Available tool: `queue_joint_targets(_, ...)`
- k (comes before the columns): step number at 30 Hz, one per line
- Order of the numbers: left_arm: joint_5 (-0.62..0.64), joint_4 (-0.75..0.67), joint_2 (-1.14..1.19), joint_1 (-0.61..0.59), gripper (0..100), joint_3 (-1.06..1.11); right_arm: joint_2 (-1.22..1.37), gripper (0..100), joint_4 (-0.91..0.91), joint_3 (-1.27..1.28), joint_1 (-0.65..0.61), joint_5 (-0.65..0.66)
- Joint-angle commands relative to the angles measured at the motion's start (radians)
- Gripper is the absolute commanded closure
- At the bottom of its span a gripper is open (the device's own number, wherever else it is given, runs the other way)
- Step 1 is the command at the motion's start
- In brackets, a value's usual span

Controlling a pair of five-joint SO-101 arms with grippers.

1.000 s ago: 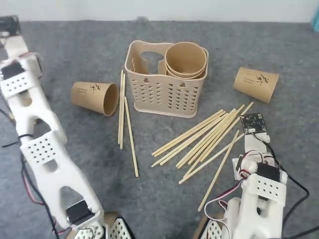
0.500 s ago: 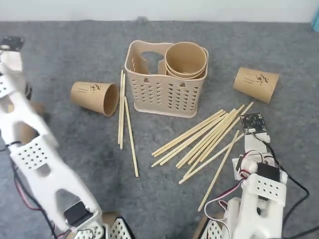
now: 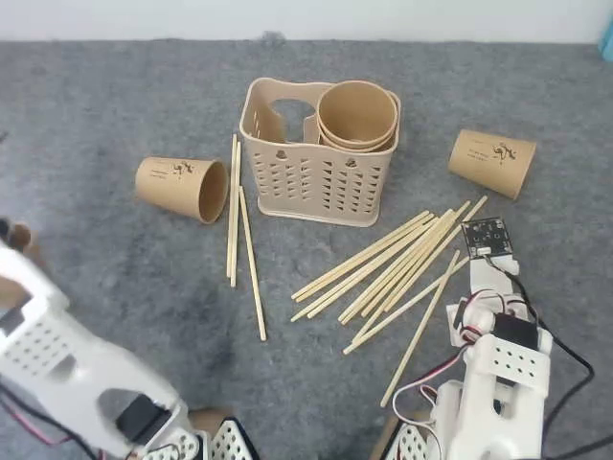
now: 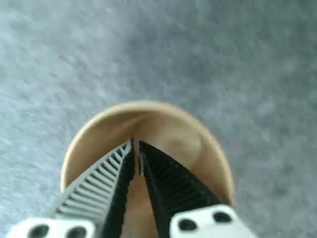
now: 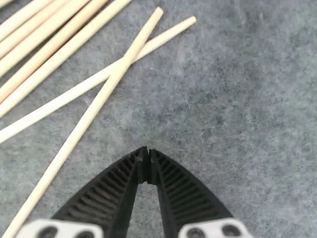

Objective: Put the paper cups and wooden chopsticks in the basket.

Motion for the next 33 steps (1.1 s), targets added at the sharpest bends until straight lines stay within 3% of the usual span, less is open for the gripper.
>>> queue_joint_targets(1,-0.057,0.037,-0.209,-0.026,99,0.147,-0.022,99.1,-0.016,-0.006,-0.008,0.011)
queue_joint_targets(12,0.005,0.037,-0.431,-0.018,98,0.191,-0.022,99.1,-0.01,-0.005,-0.008,0.011)
queue_joint_targets(16,0.005,0.037,-0.477,-0.018,91,0.199,-0.022,99.1,0.001,-0.005,-0.008,0.011)
queue_joint_targets(27,0.003,0.029,-0.692,0.055,89,0.472,-0.022,99.1,0.004,-0.005,-0.008,0.011)
queue_joint_targets(33,0.005,-0.198,-0.829,0.083,89,0.743,-0.022,99.1,0.005,-0.005,-0.007,0.011)
